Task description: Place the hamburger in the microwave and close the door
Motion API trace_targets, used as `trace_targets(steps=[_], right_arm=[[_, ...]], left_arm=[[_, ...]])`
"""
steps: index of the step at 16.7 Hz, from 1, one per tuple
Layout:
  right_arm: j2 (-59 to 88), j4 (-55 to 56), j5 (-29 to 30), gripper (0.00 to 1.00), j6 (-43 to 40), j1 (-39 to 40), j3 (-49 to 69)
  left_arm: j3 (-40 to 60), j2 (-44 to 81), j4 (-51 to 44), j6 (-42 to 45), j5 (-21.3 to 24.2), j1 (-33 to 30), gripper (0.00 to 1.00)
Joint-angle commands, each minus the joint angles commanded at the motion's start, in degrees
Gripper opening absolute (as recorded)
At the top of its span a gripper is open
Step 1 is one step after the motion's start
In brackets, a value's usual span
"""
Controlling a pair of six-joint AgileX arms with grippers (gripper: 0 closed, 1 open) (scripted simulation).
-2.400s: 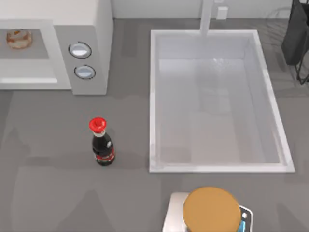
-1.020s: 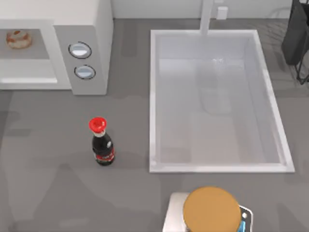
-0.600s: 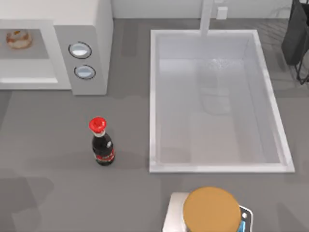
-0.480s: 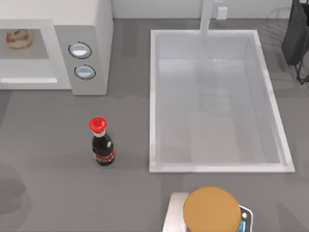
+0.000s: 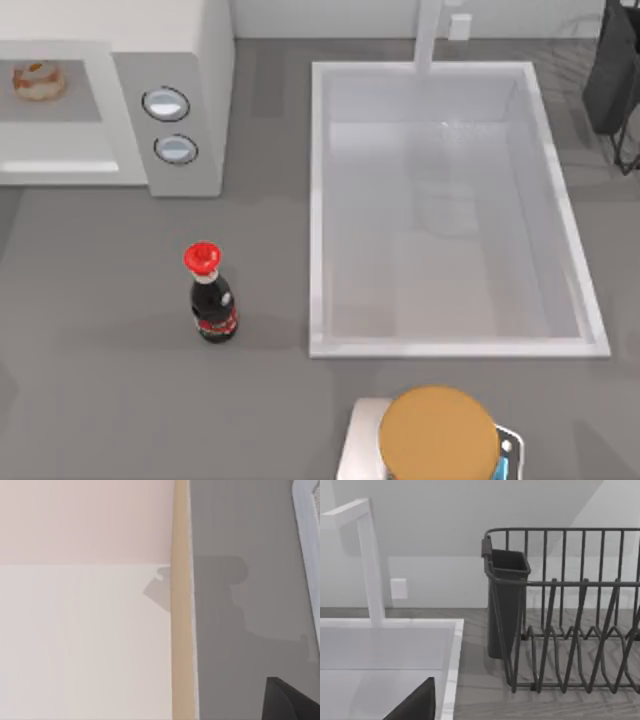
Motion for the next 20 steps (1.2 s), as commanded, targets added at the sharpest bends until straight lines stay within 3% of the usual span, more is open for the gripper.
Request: trace_targets(steps=[6,14,20], right_arm=[[0.0,0.0,0.0,1.00,0.0,0.0,0.0],[0.0,0.0,0.0,1.00,0.0,0.0,0.0],[0.0,0.0,0.0,1.00,0.0,0.0,0.0]], left_arm=[[-1.9,0.7,2.3,0.0,-0.2,-0.2,0.00],[-14.6,6.9,21.5,0.3,0.1,0.1,0.00],[-15.4,6.7,22.2,0.1,0.1,-0.1,0.00]])
